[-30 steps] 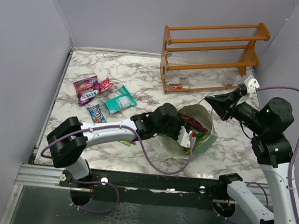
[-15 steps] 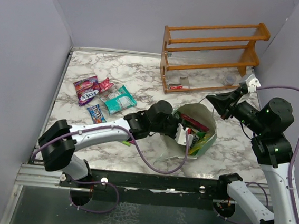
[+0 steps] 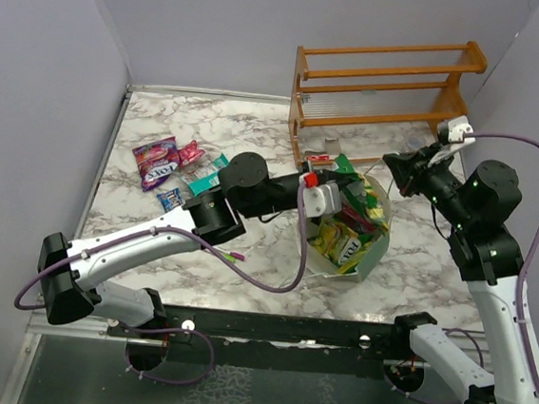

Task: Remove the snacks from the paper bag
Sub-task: Take out the snack from the paper bag, then place the snack at the center of the board.

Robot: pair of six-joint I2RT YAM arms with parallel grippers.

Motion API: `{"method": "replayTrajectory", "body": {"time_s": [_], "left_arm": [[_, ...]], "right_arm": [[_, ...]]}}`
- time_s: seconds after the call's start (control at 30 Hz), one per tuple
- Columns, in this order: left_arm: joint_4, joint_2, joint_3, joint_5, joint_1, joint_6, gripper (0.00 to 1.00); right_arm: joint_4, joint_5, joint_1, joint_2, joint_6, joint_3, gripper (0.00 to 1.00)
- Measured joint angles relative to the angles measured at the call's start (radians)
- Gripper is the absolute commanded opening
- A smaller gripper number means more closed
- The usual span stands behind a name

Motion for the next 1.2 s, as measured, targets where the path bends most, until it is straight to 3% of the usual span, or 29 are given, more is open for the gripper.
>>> {"method": "replayTrajectory", "body": {"time_s": [0.27,0.37,0.57,0.9,1.03,1.2], "left_arm": [[-0.006,-0.010,0.119,-0.241,0.030,-0.199,0.00],[-0.049,-0.022,0.156,-0.298,0.108,-0.285,0.00],[-0.169,-0.049,0.168,-0.368,0.370,-0.467,0.00],[-0.364,0.037,0.037,-0.303,0.805,-0.789,0.00],[-0.410,0.117,-0.044,-0.277,0.861,-0.860,0.00],[-0.421,0.195,-0.010,-0.268,0.862,-0.929,0.00]], "right_arm": [[-0.009,0.181,0.000,0.103,-0.048,0.089,0.02],[-0.015,0.246,0.000,0.134,-0.080,0.132,0.02],[-0.015,0.306,0.000,0.146,-0.130,0.171,0.02],[0.047,0.057,-0.001,0.025,-0.101,-0.049,0.02],[0.058,-0.013,-0.001,0.017,-0.089,-0.076,0.02],[0.091,-0.093,-0.001,0.016,-0.075,-0.078,0.02]]}}
